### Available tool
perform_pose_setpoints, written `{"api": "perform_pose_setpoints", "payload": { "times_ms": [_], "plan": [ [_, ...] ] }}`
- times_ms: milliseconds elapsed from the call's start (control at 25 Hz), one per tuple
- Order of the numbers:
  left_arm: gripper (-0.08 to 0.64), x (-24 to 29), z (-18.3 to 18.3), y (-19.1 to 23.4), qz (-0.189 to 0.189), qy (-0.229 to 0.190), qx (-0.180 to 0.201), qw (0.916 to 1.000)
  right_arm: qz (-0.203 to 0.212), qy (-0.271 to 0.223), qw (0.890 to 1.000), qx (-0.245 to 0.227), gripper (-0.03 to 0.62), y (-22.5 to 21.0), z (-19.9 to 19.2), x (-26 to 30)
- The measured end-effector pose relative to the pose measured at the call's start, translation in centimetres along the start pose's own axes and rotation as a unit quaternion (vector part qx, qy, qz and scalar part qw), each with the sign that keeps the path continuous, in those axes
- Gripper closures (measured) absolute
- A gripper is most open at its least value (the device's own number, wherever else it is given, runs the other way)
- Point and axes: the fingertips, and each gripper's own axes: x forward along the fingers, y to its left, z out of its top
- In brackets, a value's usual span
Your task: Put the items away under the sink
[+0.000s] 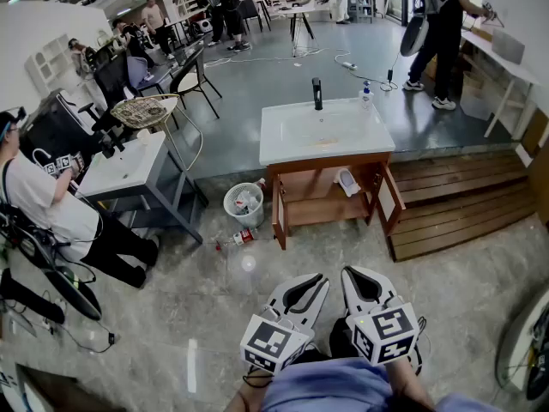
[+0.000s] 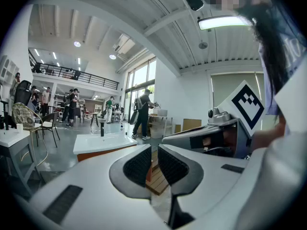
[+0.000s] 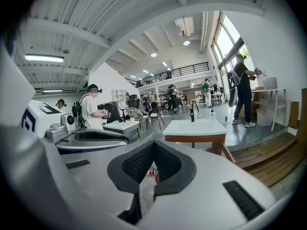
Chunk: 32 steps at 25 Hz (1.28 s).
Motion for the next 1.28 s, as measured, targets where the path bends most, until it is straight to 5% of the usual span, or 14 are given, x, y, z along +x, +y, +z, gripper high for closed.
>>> {"api": "perform_pose_setpoints", "payload": {
  "times_ms": [520,1000,1280],
  "plan": [
    [0.522,4.9,-0.5,2.9,0.012,0.017,-0.018,0.9996,-0.007,-0.011,1.0,0.022,0.577,-6.2,0.6,3.1],
    [0.523,15.9,0.3,6.4,0.008,0.036,-0.048,0.9982,-0.009,0.02,1.0,0.011,0.577,-16.1,3.3,8.6],
    [0.522,21.6,2.3,7.9,0.008,0.042,-0.03,0.9987,-0.007,0.022,1.0,0.014,0.577,-21.6,5.1,11.3]
  ]
}}
